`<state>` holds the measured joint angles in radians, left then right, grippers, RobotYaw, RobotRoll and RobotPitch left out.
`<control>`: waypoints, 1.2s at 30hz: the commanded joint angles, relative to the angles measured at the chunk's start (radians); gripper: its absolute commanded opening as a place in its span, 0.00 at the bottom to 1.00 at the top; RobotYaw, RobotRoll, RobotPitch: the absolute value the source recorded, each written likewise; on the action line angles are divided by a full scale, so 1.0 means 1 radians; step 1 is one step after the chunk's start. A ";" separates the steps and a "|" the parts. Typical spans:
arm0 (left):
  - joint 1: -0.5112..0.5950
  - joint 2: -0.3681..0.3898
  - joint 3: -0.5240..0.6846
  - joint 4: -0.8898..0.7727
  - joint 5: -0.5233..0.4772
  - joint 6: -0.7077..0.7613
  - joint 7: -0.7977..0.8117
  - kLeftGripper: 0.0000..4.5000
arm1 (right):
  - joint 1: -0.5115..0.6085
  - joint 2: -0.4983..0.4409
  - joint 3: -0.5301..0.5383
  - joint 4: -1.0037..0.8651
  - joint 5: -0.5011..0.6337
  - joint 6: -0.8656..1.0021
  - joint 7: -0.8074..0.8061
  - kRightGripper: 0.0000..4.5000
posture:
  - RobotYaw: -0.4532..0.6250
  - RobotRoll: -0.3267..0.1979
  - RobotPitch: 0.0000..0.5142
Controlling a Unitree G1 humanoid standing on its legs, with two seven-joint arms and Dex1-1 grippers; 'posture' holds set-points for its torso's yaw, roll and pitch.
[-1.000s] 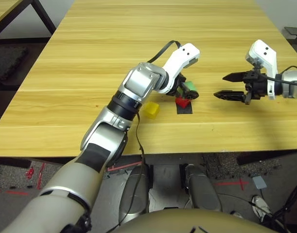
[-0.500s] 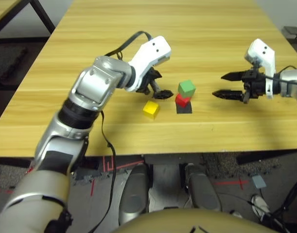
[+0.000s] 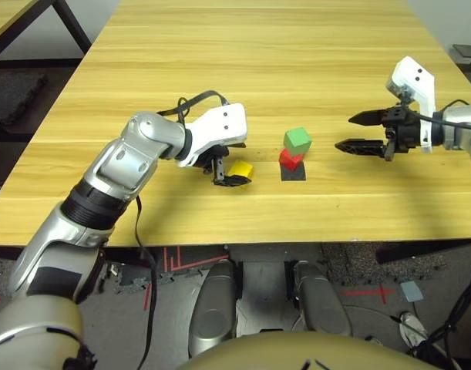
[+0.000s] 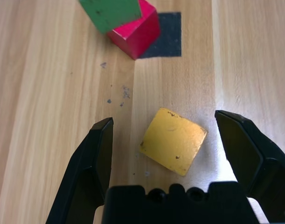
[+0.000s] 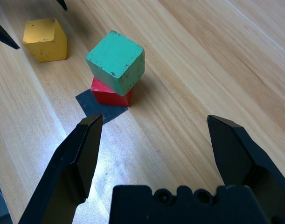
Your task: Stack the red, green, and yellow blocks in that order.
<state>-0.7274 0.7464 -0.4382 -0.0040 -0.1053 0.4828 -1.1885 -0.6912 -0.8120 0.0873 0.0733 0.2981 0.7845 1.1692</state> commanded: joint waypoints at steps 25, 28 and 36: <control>-0.008 -0.108 0.033 0.163 0.121 -0.149 -0.090 0.58 | 0.072 -0.010 -0.022 -0.073 0.045 0.029 -0.065 1.00 | 0.59 0.45 0.24; -0.038 -0.096 0.049 0.095 0.113 -0.027 -0.097 0.56 | 0.071 -0.014 -0.022 -0.067 0.044 0.025 -0.062 1.00 | 0.60 0.45 0.23; -0.238 -0.233 0.151 0.047 -0.012 0.309 0.000 0.53 | 0.096 -0.014 -0.035 -0.076 0.051 0.029 -0.074 1.00 | 0.59 0.48 0.22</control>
<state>-0.9619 0.5224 -0.2966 0.0344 -0.0970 0.7530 -1.2109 -0.6114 -0.8198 0.0635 0.0034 0.3366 0.8105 1.1035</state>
